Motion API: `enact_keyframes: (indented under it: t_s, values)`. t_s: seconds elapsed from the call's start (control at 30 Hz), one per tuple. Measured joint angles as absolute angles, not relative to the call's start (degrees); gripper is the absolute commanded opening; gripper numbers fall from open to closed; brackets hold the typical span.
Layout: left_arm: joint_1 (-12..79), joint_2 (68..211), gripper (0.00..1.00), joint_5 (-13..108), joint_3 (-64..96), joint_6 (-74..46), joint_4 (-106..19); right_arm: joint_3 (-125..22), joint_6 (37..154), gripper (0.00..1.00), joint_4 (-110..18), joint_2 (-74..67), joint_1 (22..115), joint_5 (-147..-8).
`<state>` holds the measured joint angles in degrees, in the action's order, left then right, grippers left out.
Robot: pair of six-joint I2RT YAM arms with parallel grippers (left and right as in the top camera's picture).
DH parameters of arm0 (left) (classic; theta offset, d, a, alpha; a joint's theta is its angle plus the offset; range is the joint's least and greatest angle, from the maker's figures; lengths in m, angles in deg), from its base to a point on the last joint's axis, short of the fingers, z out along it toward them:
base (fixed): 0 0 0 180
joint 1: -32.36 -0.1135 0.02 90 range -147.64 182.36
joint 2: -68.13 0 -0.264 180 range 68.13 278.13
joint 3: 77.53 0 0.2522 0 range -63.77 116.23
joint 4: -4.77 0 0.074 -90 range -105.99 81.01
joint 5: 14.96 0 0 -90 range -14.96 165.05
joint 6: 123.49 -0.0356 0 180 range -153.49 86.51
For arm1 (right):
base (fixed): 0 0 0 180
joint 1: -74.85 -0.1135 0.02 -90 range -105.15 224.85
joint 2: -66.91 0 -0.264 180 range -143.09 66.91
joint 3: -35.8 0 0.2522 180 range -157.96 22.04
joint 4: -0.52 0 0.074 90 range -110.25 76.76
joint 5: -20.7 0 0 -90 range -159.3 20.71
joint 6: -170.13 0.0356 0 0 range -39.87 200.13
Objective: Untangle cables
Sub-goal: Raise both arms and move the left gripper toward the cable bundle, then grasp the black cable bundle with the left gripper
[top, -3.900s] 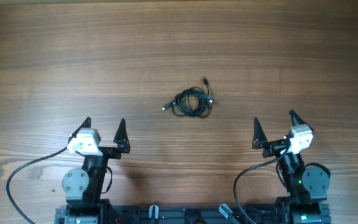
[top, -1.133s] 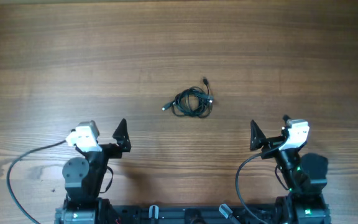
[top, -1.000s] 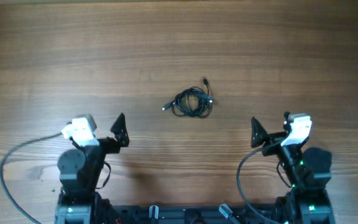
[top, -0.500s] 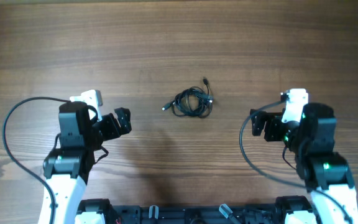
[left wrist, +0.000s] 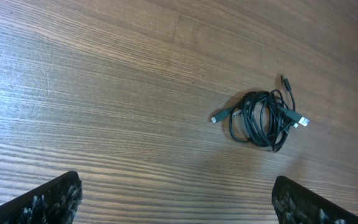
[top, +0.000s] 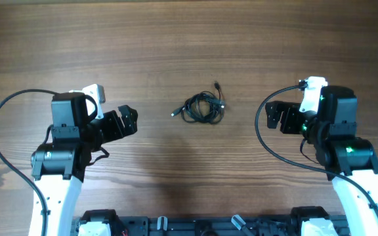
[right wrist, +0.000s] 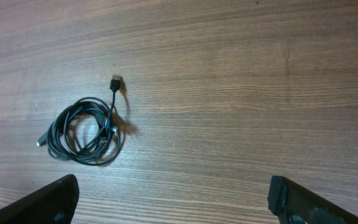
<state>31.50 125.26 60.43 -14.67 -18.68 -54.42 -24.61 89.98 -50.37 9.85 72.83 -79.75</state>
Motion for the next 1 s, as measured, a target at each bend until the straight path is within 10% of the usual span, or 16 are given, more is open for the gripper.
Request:
enact_keyframes:
  t_s: [0.87, 1.0]
  values:
    - [48.9, 151.7, 0.87, 61.2, -9.2, -13.4, -34.4, -24.6, 90.6, 1.00, -51.9, 9.8, 72.8, -79.8]
    - [52.8, 158.7, 0.65, 61.9, -6.5, -12.2, -30.9, -24.6, 90.6, 1.00, -51.8, 9.8, 72.8, -79.8]
